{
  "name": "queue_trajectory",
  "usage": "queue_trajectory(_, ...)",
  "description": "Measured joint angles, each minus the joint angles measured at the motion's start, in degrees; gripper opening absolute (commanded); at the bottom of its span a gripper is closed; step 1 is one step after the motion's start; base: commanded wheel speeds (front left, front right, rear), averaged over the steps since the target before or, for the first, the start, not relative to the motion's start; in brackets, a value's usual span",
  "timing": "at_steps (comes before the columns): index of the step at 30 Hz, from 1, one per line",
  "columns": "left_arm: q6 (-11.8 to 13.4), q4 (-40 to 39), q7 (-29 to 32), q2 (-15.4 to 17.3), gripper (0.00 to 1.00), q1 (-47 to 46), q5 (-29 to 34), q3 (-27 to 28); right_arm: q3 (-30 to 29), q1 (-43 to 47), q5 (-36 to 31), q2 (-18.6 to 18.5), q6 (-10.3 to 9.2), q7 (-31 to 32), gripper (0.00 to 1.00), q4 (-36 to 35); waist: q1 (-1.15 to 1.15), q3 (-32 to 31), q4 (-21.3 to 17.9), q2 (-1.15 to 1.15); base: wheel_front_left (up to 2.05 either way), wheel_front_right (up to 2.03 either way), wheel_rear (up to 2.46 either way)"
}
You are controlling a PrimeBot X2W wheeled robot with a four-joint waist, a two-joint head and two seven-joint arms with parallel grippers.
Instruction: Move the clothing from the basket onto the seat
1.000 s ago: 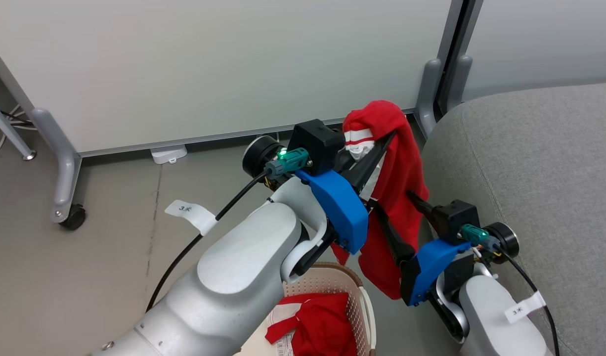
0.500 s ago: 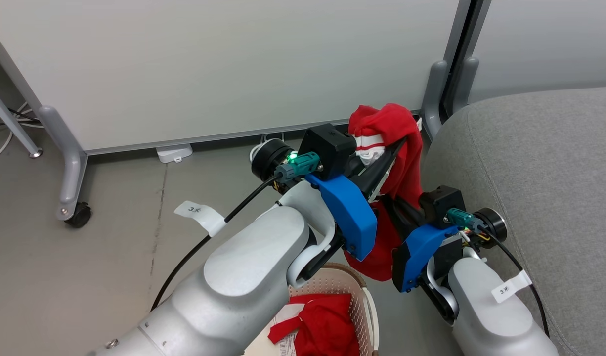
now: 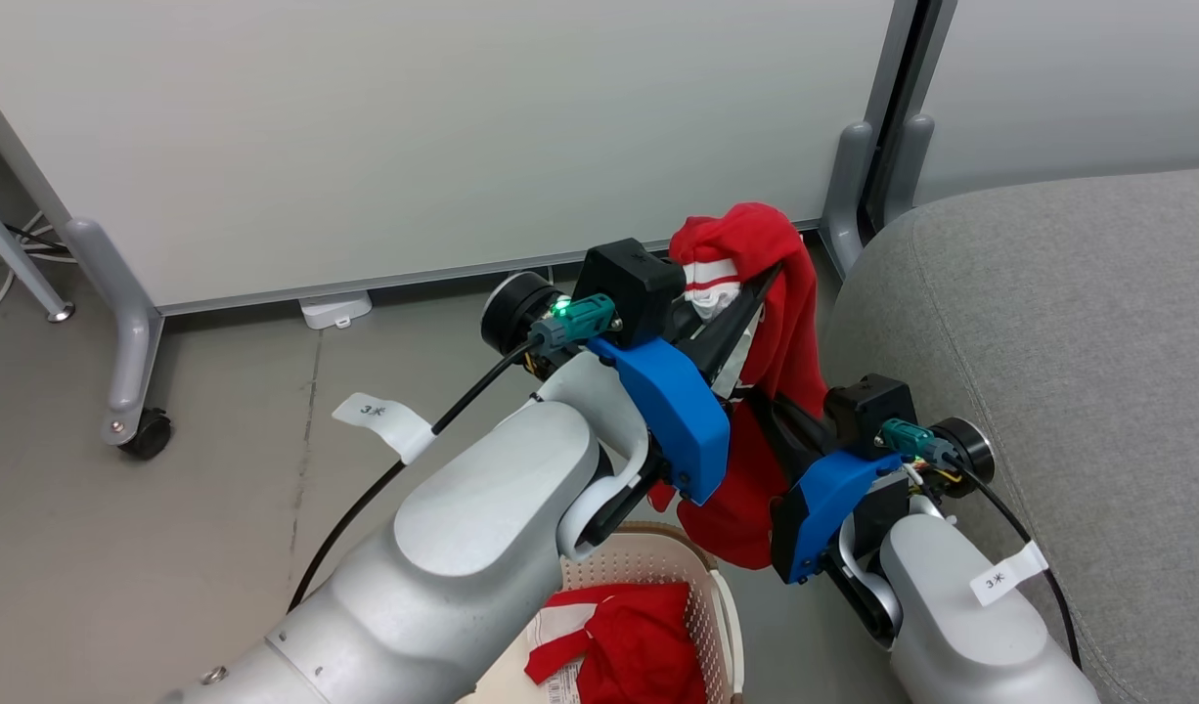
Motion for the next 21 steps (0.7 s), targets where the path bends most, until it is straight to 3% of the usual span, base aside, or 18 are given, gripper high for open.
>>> queue_trajectory(10, 0.4, 0.6, -0.5, 0.0, 0.00, -0.2, 0.0, -0.3, 0.9, -0.3, 0.7, 0.0, 0.00, -0.8, 0.00, 1.2, 0.00, -0.3, -0.3, 0.00, 0.00, 0.00, 0.00)
queue_trajectory(11, 0.5, 0.7, -0.5, 0.0, 0.40, -0.2, 0.0, -0.3, 1.0, -0.3, 0.8, 0.0, 0.00, -0.9, 0.00, 1.3, 0.00, -0.4, -0.3, 0.00, 0.00, 0.00, 0.00)
queue_trajectory(12, 0.5, 0.7, -0.6, 0.0, 0.89, -0.2, 0.0, -0.3, 1.1, -0.3, 0.8, 0.0, 0.00, -0.9, 0.00, 1.3, 0.00, -0.4, -0.3, 0.00, 0.00, 0.00, 0.00)
queue_trajectory(13, 0.6, 0.7, -0.7, 0.0, 1.00, -0.2, 0.0, -0.3, 1.2, -0.3, 0.9, 0.0, 0.00, -0.9, 0.00, 1.4, 0.00, -0.4, -0.3, 0.00, 0.00, 0.00, 0.00)
queue_trajectory(21, 1.0, 1.0, -1.0, 0.1, 1.00, -0.2, -0.1, -0.3, 1.4, -0.6, 1.0, 0.0, 0.00, -1.0, 0.00, 1.9, 0.00, -0.4, -0.5, 0.00, 0.00, 0.00, 0.00)
